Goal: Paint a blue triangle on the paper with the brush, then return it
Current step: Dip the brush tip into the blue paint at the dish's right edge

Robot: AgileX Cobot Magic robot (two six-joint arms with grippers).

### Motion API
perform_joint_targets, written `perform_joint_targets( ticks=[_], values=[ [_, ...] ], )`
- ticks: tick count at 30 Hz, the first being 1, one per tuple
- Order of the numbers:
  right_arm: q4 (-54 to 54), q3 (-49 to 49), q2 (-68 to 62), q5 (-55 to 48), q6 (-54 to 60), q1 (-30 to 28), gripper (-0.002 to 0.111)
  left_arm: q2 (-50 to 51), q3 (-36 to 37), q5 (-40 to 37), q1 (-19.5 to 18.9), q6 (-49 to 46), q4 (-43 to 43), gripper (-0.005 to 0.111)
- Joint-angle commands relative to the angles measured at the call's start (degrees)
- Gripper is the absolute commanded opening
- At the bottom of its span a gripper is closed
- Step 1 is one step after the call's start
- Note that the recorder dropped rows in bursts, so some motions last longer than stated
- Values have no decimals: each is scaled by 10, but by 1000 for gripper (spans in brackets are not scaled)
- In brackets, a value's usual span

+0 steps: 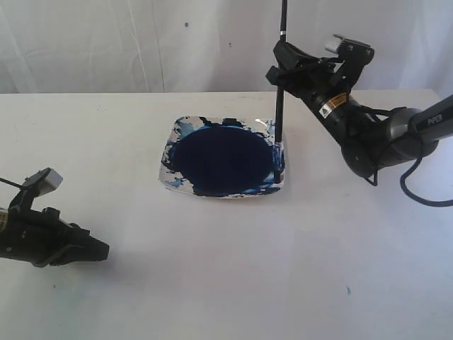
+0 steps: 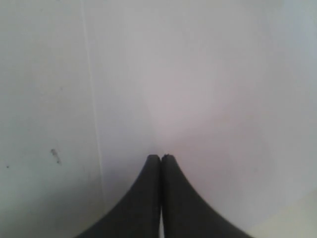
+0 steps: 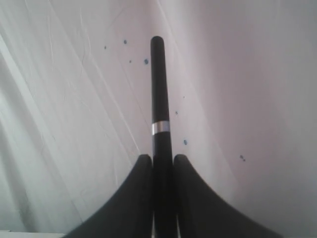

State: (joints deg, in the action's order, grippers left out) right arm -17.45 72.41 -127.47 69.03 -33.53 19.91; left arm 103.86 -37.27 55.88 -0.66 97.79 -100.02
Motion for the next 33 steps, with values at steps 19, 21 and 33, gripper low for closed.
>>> perform_joint_targets(
  ticks=[19, 21, 33],
  values=[
    [-8, -5, -13, 9, -30, -10, 0, -2, 5, -2, 1, -4, 1, 0],
    [-17, -5, -13, 9, -30, -11, 0, -2, 5, -2, 1, -4, 1, 0],
    [-138, -5, -12, 9, -29, -31, 0, -2, 5, -2, 1, -4, 1, 0]
  ],
)
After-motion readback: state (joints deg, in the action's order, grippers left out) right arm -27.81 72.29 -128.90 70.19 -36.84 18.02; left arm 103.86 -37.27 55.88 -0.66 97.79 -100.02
